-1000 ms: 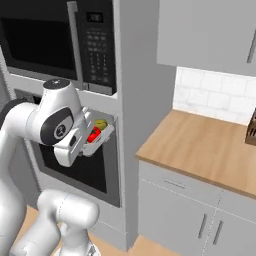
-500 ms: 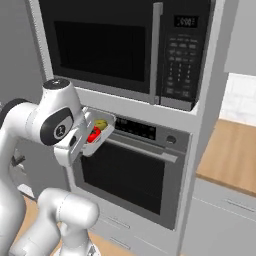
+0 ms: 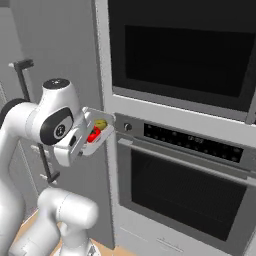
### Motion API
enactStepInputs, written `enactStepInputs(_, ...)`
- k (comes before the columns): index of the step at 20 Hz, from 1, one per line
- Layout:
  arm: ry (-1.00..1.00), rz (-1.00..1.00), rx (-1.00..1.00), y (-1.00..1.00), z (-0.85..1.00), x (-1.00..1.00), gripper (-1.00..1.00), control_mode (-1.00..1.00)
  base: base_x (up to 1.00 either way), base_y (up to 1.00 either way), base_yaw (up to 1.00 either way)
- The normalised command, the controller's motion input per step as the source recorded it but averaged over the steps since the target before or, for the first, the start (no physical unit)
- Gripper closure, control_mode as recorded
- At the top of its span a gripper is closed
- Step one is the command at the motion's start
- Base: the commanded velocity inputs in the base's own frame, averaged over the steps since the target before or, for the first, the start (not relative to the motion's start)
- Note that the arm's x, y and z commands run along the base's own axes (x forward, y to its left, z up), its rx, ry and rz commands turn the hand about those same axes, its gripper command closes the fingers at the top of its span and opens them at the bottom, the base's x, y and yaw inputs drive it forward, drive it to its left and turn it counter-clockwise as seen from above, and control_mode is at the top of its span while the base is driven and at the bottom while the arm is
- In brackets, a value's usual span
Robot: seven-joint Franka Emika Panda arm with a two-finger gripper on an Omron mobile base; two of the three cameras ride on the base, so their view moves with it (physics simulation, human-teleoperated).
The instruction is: Take the meat container that has the steak and place it on the second highest rack of the freezer. Then take the vegetable container that has the tomato and cucumber and place it on the highest rack of the freezer.
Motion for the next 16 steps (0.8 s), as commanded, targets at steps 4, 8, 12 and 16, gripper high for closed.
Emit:
enactStepInputs(4,0.00,0.00,0.00,0.00,0.00,0.00,1.00,1.00,0.00,0.92,-0.22)
enactStepInputs(8,0.00,0.00,0.00,0.00,0.00,0.00,1.00,1.00,0.00,0.76,-0.32)
enactStepInputs(12,0.00,0.00,0.00,0.00,0.00,0.00,1.00,1.00,0.01,0.79,-0.31)
enactStepInputs(16,0.00,0.00,0.00,0.00,0.00,0.00,1.00,1.00,0.06,0.52,-0.28)
